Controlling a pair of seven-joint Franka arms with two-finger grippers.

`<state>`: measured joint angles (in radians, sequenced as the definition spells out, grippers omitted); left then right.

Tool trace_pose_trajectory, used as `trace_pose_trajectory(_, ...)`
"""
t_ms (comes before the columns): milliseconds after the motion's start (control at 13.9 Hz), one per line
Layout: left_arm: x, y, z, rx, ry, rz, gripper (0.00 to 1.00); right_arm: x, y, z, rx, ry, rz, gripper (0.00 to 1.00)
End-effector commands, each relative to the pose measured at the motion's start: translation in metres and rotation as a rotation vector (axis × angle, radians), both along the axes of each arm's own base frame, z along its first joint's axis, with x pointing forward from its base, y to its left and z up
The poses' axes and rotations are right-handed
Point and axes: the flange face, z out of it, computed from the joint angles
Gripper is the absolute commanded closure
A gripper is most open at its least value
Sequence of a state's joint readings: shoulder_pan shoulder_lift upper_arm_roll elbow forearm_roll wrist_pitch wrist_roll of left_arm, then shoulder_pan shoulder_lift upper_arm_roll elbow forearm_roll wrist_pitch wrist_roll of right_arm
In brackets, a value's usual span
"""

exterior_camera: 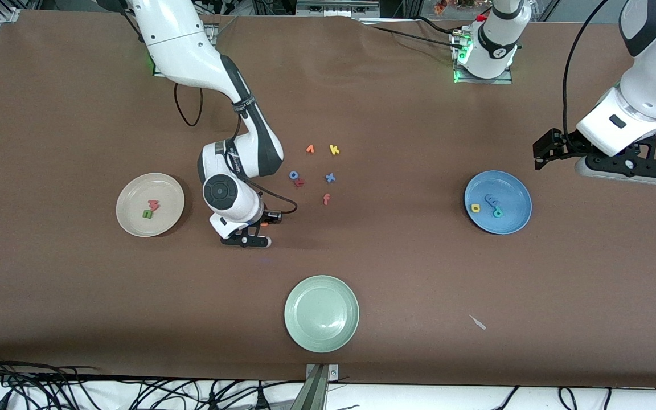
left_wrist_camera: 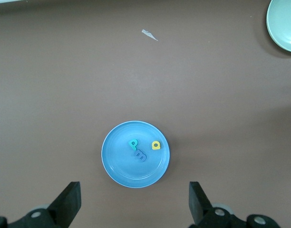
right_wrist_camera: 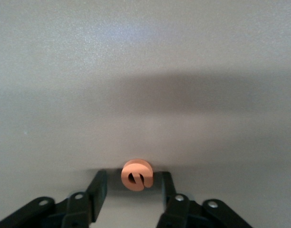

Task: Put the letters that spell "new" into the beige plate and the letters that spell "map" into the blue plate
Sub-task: 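Carry the orange letter to the beige plate with the right gripper and release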

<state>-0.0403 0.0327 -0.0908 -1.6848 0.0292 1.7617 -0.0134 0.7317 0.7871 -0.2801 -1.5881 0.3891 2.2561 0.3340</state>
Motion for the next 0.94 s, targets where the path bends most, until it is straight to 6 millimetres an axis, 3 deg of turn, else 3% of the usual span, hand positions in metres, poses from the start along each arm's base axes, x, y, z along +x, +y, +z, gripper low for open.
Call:
trace_pose_trajectory(0,-0.002,0.004,0.008,-0.023,-0.008,-0.009,0.00,0.004,0.004,-0.007,0.015,0.010,-0.010,0.68)
trace_pose_trajectory(144,-0.001,0.005,0.007,-0.022,-0.008,-0.003,0.00,0.003,0.004,-0.007,0.014,0.012,-0.022,0.78)
trace_pose_trajectory(504,0.003,0.003,0.011,-0.020,-0.022,-0.006,0.00,0.005,0.005,-0.001,0.018,0.009,-0.048,0.84)
trace_pose_trajectory(648,0.003,0.003,0.009,-0.017,-0.019,-0.006,0.00,0.012,-0.001,0.015,0.021,0.031,-0.062,0.88)
trace_pose_trajectory(864,0.004,0.004,0.009,-0.016,-0.020,-0.005,0.00,0.028,-0.043,0.058,-0.015,0.082,-0.028,0.91)
